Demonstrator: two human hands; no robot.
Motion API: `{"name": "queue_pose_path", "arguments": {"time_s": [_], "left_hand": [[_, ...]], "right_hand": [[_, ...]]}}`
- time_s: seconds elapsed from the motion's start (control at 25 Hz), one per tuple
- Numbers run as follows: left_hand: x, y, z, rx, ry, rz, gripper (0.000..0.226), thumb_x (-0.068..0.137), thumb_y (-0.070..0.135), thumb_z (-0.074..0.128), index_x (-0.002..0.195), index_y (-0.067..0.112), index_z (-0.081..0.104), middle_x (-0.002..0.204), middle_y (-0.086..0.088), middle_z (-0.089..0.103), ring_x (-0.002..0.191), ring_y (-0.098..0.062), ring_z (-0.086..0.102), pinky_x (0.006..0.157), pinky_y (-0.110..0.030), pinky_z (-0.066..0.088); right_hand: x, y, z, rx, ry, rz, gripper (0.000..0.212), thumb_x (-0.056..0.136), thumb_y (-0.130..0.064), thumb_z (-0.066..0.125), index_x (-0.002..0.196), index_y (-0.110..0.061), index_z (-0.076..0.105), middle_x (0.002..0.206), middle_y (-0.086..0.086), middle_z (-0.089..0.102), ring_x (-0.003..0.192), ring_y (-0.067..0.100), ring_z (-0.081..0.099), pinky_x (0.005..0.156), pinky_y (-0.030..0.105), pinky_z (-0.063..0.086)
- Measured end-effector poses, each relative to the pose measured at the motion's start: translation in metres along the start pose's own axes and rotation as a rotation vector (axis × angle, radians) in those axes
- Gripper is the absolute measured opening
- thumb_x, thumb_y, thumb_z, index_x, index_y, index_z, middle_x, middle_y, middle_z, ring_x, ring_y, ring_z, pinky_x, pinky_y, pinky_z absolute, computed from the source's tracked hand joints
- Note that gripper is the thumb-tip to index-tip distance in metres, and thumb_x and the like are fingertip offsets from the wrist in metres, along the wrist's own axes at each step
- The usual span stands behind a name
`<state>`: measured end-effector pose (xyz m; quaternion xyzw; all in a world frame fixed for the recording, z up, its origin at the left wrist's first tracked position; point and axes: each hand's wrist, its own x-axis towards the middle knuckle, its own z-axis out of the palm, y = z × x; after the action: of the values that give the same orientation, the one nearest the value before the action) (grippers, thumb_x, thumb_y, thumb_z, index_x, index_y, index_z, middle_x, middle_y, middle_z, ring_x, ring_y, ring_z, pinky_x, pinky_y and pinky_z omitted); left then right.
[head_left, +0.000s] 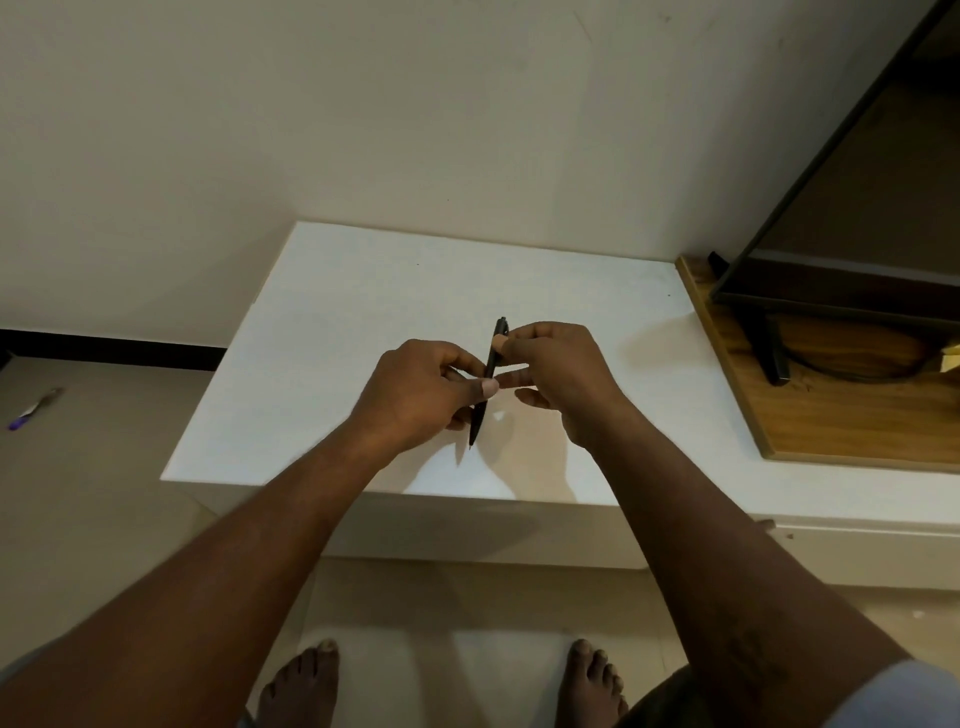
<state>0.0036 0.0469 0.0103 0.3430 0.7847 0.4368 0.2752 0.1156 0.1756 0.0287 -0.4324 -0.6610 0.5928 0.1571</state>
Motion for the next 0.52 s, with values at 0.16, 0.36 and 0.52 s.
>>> {"name": "queue_pose_path", "arguments": {"time_s": [0.16, 0.36, 0.52], "left_hand": [[-0.004, 0.002, 0.008, -0.028, -0.141, -0.076, 0.016, 0.088, 0.026, 0.081, 0.100, 0.017, 0.076, 0.077, 0.000, 0.080, 0.063, -0.013, 0.077, 0.059, -0.024, 0.062], [0.001, -0.013, 0.006, 0.318, 0.052, -0.023, 0.014, 0.092, 0.027, 0.074, 0.080, 0.019, 0.076, 0.080, 0.004, 0.079, 0.072, -0.015, 0.074, 0.071, -0.032, 0.060], [0.006, -0.023, 0.000, 0.446, 0.242, -0.037, 0.013, 0.090, 0.036, 0.075, 0.093, 0.024, 0.072, 0.096, 0.002, 0.075, 0.091, -0.023, 0.068, 0.073, -0.029, 0.045]], "right_hand": [[0.007, 0.006, -0.004, -0.047, 0.087, -0.023, 0.011, 0.096, -0.020, 0.074, 0.092, -0.010, 0.073, 0.094, 0.005, 0.081, 0.067, 0.017, 0.079, 0.057, 0.027, 0.055], [0.019, 0.025, -0.007, -0.269, 0.122, 0.002, 0.021, 0.092, -0.017, 0.078, 0.091, 0.004, 0.075, 0.079, 0.014, 0.080, 0.054, 0.015, 0.075, 0.064, 0.033, 0.067], [0.025, 0.035, -0.006, -0.312, 0.149, -0.012, 0.025, 0.088, -0.020, 0.080, 0.080, 0.003, 0.074, 0.067, 0.010, 0.079, 0.060, 0.024, 0.078, 0.078, 0.046, 0.067]]}}
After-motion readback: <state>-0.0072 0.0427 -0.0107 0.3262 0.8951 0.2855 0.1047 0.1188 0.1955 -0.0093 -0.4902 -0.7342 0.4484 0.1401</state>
